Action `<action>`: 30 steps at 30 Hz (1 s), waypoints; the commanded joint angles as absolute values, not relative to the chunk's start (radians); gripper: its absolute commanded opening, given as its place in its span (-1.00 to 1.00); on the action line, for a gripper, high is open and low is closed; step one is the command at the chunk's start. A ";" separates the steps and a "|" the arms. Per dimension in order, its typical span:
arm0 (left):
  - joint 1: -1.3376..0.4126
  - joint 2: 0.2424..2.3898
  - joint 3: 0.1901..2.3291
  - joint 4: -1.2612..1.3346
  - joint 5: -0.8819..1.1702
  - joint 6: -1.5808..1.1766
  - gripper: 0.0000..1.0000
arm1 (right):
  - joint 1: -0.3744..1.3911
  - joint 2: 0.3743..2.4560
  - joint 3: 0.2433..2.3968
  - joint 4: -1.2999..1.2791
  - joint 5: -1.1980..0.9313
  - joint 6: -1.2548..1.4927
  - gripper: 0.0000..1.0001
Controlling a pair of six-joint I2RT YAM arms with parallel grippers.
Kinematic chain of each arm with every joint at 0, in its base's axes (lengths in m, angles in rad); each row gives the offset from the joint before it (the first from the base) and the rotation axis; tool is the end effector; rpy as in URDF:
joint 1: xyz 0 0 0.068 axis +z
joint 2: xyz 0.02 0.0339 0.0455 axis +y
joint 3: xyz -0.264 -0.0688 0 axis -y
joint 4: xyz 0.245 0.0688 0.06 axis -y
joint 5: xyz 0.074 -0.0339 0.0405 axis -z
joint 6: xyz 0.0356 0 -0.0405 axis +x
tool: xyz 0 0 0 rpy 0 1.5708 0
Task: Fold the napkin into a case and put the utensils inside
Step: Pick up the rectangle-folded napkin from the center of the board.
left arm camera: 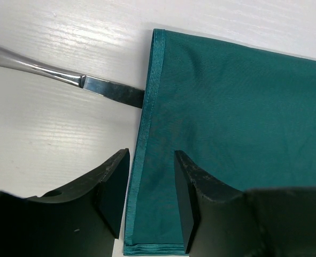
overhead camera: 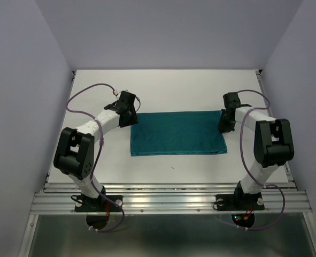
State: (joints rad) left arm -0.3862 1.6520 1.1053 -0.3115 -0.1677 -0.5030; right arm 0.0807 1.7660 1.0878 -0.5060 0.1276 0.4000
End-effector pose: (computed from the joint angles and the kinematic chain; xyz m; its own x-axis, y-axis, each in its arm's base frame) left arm 0.3294 -0.1275 0.2180 -0.7444 -0.2104 -0.6337 -0.1011 0.9736 -0.2045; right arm 0.3401 0.0230 0.1643 -0.8628 0.3177 -0.3932 0.3299 0.9432 0.0383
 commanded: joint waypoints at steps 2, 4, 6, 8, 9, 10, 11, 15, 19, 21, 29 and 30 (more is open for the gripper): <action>-0.390 1.612 1.085 -0.313 -0.202 -0.500 0.01 | 0.092 1.803 1.063 -0.483 0.169 0.411 -0.85; -0.390 1.615 1.077 -0.310 -0.202 -0.500 0.01 | 0.092 1.789 1.058 -0.483 0.190 0.422 -0.96; -0.390 1.617 1.068 -0.311 -0.204 -0.499 0.01 | 0.092 1.766 1.051 -0.482 0.222 0.433 -0.99; -0.390 1.615 1.057 -0.310 -0.204 -0.500 0.01 | 0.092 1.724 1.045 -0.483 0.248 0.439 -0.99; -0.390 1.614 1.051 -0.308 -0.203 -0.502 0.01 | 0.092 1.711 1.043 -0.483 0.256 0.439 -0.99; -0.390 1.612 1.046 -0.305 -0.199 -0.502 0.01 | 0.092 1.698 1.043 -0.486 0.264 0.439 -0.99; -0.390 1.609 1.042 -0.301 -0.186 -0.502 0.00 | 0.092 1.672 1.043 -0.494 0.273 0.440 -0.99; -0.402 1.611 1.061 -0.282 -0.111 -0.505 -0.02 | 0.092 1.615 1.046 -0.514 0.275 0.439 -0.99; -0.452 1.638 1.138 -0.282 -0.087 -0.506 -0.03 | 0.092 1.571 1.063 -0.541 0.261 0.437 -0.99; -0.457 1.658 1.187 -0.284 -0.063 -0.512 -0.09 | 0.103 1.551 1.071 -0.554 0.252 0.431 -0.99; -0.567 1.854 1.471 -0.227 0.164 -0.528 -0.27 | 0.112 1.540 1.077 -0.568 0.242 0.431 -0.99; -0.583 1.882 1.547 -0.224 0.178 -0.534 -0.27 | 0.121 1.542 1.074 -0.566 0.238 0.433 -0.99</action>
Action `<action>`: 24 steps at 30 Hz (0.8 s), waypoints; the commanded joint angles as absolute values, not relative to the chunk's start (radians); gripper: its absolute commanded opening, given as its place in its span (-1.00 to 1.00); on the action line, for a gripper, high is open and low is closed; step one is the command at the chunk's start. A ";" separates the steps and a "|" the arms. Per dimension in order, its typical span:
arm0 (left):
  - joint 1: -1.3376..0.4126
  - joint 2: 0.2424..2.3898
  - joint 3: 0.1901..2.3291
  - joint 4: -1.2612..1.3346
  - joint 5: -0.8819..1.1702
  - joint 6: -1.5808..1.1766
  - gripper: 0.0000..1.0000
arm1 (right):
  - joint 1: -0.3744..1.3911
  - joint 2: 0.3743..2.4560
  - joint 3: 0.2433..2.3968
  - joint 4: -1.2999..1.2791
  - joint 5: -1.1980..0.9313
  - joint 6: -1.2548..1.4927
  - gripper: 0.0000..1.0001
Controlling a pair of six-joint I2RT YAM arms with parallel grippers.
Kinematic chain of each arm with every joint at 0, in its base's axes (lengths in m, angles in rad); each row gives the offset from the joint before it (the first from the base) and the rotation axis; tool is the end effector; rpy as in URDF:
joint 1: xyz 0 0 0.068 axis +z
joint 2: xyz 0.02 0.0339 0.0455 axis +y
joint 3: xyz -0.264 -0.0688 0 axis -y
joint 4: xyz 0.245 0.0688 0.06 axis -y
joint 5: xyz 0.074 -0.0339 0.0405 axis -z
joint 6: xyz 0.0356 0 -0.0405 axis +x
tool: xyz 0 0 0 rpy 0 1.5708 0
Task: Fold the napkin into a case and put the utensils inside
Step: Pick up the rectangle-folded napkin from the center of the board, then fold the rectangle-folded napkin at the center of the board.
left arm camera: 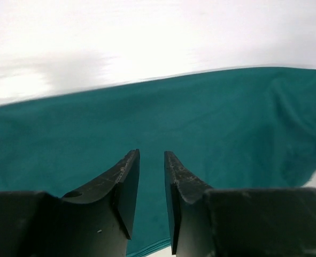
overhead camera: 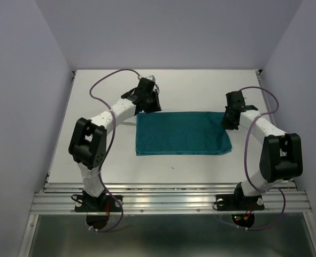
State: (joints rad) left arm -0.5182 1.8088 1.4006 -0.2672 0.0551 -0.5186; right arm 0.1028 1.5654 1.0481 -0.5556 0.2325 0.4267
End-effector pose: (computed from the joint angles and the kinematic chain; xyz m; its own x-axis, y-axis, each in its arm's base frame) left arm 0.3608 -0.2080 0.2594 -0.7354 -0.1504 -0.6608 0.1928 0.8883 -0.4167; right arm 0.3123 0.0240 0.2130 -0.7916 0.3232 -0.5185 0.3704 0.9288 0.0134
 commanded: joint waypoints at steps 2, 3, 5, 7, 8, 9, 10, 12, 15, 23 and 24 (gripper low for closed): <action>-0.614 1.972 1.623 -0.221 0.193 -0.543 -0.31 | 0.121 1.540 1.072 -0.566 0.233 0.434 -0.99; -0.620 2.000 1.696 -0.221 0.199 -0.546 -0.33 | 0.121 1.539 1.071 -0.566 0.232 0.434 -0.99; -0.626 2.089 1.794 -0.218 0.242 -0.567 -0.38 | 0.130 1.529 1.071 -0.568 0.222 0.437 -0.99; -0.626 2.159 1.842 -0.209 0.277 -0.589 -0.44 | 0.130 1.522 1.078 -0.575 0.225 0.437 -0.99; -0.630 2.183 1.885 -0.209 0.282 -0.594 -0.45 | 0.130 1.514 1.081 -0.581 0.224 0.436 -0.99; -0.630 2.204 1.905 -0.209 0.288 -0.595 -0.50 | 0.130 1.508 1.086 -0.583 0.224 0.436 -0.99; -0.635 2.239 1.925 -0.209 0.297 -0.598 -0.58 | 0.130 1.503 1.091 -0.586 0.224 0.434 -0.99; -0.641 2.273 1.966 -0.209 0.301 -0.601 -0.58 | 0.130 1.493 1.097 -0.587 0.213 0.434 -0.99; -0.641 2.328 1.991 -0.209 0.301 -0.604 -0.59 | 0.130 1.491 1.117 -0.604 0.206 0.434 -0.99; -0.641 2.424 1.996 -0.189 0.270 -0.617 -0.60 | 0.130 1.483 1.123 -0.615 0.210 0.430 -0.99; -0.640 2.428 1.993 -0.190 0.265 -0.617 -0.60 | 0.130 1.483 1.124 -0.618 0.212 0.430 -0.99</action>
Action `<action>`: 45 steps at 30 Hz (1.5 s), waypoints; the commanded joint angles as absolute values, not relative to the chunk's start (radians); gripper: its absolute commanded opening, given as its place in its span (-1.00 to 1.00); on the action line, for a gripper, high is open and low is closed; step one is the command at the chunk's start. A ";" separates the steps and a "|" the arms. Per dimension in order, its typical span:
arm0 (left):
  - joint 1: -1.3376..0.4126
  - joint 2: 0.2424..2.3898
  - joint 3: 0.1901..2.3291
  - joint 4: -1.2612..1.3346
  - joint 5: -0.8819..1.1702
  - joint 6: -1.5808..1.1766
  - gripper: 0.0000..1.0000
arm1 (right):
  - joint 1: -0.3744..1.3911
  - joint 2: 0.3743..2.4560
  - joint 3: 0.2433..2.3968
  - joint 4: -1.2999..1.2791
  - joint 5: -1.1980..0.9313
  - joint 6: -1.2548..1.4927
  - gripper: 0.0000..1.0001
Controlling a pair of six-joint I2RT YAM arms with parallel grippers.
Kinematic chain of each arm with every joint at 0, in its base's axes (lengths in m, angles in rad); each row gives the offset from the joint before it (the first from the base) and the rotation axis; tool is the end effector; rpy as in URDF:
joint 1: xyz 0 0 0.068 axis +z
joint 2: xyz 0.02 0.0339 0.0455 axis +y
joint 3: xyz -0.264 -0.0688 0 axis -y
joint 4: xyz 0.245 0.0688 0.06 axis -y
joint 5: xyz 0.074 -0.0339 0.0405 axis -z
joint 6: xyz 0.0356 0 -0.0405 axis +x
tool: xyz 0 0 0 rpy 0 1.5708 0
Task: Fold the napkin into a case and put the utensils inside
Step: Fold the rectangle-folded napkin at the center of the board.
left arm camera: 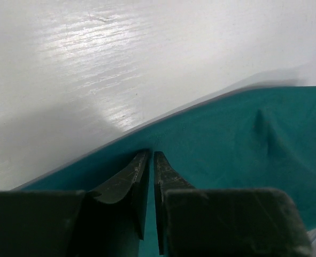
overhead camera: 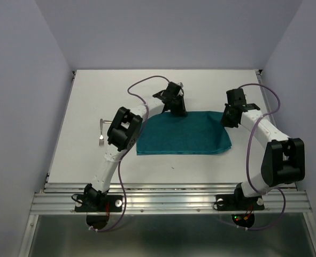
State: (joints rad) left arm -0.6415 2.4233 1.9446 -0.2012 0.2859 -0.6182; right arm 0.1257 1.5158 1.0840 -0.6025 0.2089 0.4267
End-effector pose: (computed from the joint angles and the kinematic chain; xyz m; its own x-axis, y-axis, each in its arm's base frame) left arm 0.4330 -0.3360 0.1596 -0.8451 -0.0628 -0.5309 0.3191 0.7375 -0.5952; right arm 0.3072 0.0314 0.2355 -0.7835 0.3091 -0.5391 0.3370 0.9402 0.0493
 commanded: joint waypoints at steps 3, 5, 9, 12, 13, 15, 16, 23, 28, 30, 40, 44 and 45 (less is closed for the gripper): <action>-0.641 2.437 1.976 -0.195 0.249 -0.614 -0.60 | 0.130 1.471 1.127 -0.624 0.216 0.429 -0.99; -0.641 2.433 1.959 -0.196 0.238 -0.611 -0.60 | 0.130 1.467 1.144 -0.633 0.209 0.429 -0.99; -0.640 2.407 1.933 -0.190 0.232 -0.612 -0.60 | 0.141 1.439 1.193 -0.649 0.172 0.422 -0.99; -0.643 2.382 1.913 -0.186 0.216 -0.612 -0.60 | 0.199 1.434 1.248 -0.664 0.135 0.436 -0.99; -0.641 2.376 1.910 -0.186 0.212 -0.611 -0.60 | 0.221 1.436 1.261 -0.666 0.132 0.442 -0.99; -0.643 2.375 1.899 -0.187 0.209 -0.609 -0.60 | 0.302 1.446 1.305 -0.672 0.143 0.462 -0.99; -0.643 2.378 1.896 -0.187 0.207 -0.609 -0.60 | 0.331 1.460 1.319 -0.676 0.150 0.471 -0.99; -0.644 2.373 1.856 -0.173 0.204 -0.618 -0.60 | 0.543 1.544 1.397 -0.650 0.155 0.538 -0.99; -0.641 2.341 1.829 -0.178 0.199 -0.618 -0.59 | 0.597 1.592 1.425 -0.650 0.182 0.552 -0.99; -0.643 2.326 1.829 -0.187 0.202 -0.617 -0.59 | 0.597 1.592 1.420 -0.649 0.207 0.552 -0.99; -0.626 2.194 1.865 -0.278 0.195 -0.575 -0.49 | 0.597 1.589 1.420 -0.657 0.230 0.549 -0.99; -0.604 2.171 1.873 -0.330 0.232 -0.529 -0.44 | 0.597 1.588 1.424 -0.660 0.238 0.549 -0.99; -0.592 2.168 1.862 -0.337 0.230 -0.525 -0.44 | 0.597 1.586 1.425 -0.661 0.236 0.549 -0.99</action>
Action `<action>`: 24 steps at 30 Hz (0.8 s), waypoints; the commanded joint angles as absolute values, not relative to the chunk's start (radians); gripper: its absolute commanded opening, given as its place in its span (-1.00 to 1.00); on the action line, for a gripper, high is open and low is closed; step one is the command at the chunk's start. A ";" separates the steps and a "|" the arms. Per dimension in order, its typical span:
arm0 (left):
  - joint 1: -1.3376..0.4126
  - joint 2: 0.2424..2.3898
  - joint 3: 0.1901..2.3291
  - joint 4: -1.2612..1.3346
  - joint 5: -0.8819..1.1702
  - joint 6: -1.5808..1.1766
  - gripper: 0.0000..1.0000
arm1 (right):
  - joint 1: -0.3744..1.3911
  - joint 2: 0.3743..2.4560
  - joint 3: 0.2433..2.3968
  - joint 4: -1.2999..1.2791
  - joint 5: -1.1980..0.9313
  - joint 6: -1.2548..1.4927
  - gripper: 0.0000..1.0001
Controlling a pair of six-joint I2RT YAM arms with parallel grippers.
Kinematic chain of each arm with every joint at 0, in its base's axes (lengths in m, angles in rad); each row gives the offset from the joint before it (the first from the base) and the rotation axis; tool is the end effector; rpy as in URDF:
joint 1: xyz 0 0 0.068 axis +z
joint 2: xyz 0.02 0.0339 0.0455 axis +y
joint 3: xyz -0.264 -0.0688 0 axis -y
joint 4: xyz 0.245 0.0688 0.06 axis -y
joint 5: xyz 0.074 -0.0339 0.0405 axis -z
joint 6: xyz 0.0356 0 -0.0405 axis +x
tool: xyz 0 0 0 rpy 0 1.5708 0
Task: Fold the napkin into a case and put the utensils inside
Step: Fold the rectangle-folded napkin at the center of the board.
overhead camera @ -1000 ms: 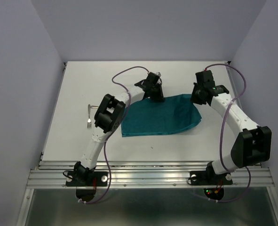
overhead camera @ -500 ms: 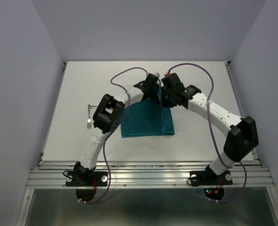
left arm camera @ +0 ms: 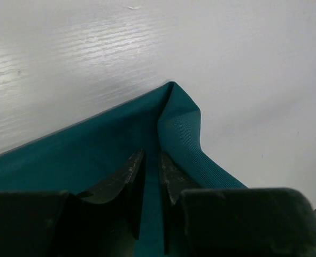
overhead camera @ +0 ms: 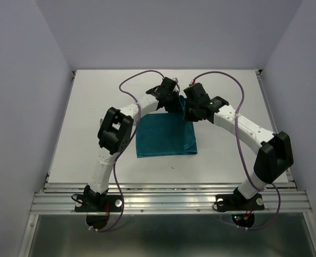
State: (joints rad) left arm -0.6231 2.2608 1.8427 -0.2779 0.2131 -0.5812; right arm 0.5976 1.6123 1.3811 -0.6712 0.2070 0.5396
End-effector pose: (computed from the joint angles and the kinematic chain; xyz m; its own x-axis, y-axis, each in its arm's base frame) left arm 0.4177 -0.3094 0.2027 -0.8207 -0.0710 -0.5670 0.3010 0.7896 -0.5347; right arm 0.2940 0.1912 0.2941 -0.7854 0.0737 -0.6145 -0.0487 0.9825 0.1800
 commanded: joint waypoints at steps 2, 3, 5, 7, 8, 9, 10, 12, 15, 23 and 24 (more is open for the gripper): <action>-0.577 2.142 1.838 -0.348 0.210 -0.509 -0.44 | 0.597 1.586 1.430 -0.663 0.233 0.549 -0.99; -0.562 2.129 1.795 -0.345 0.206 -0.506 -0.44 | 0.597 1.583 1.430 -0.664 0.232 0.549 -0.99; -0.540 2.082 1.709 -0.325 0.207 -0.489 -0.44 | 0.597 1.577 1.430 -0.667 0.230 0.546 -0.99; -0.517 2.043 1.646 -0.308 0.207 -0.479 -0.44 | 0.597 1.574 1.430 -0.667 0.232 0.545 -0.99; -0.494 2.001 1.619 -0.298 0.198 -0.474 -0.44 | 0.597 1.571 1.430 -0.670 0.235 0.545 -0.99; -0.483 1.979 1.588 -0.295 0.192 -0.468 -0.44 | 0.597 1.571 1.430 -0.670 0.236 0.545 -0.99; -0.473 1.956 1.536 -0.291 0.184 -0.463 -0.44 | 0.597 1.569 1.428 -0.670 0.238 0.543 -0.99; -0.448 1.892 1.465 -0.290 0.164 -0.459 -0.44 | 0.597 1.569 1.430 -0.672 0.239 0.543 -0.99; -0.434 1.810 1.364 -0.299 0.106 -0.456 -0.44 | 0.597 1.569 1.431 -0.672 0.242 0.545 -0.99; -0.407 1.714 1.152 -0.310 -0.032 -0.483 -0.49 | 0.597 1.565 1.439 -0.681 0.238 0.534 -0.99; -0.407 1.710 1.143 -0.310 -0.041 -0.489 -0.49 | 0.597 1.566 1.439 -0.683 0.238 0.534 -0.99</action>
State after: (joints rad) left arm -0.4137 1.7496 1.1995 -0.3019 0.0555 -0.4801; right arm 0.5972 1.6108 1.3819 -0.6758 0.2207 0.5388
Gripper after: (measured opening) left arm 0.261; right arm 0.021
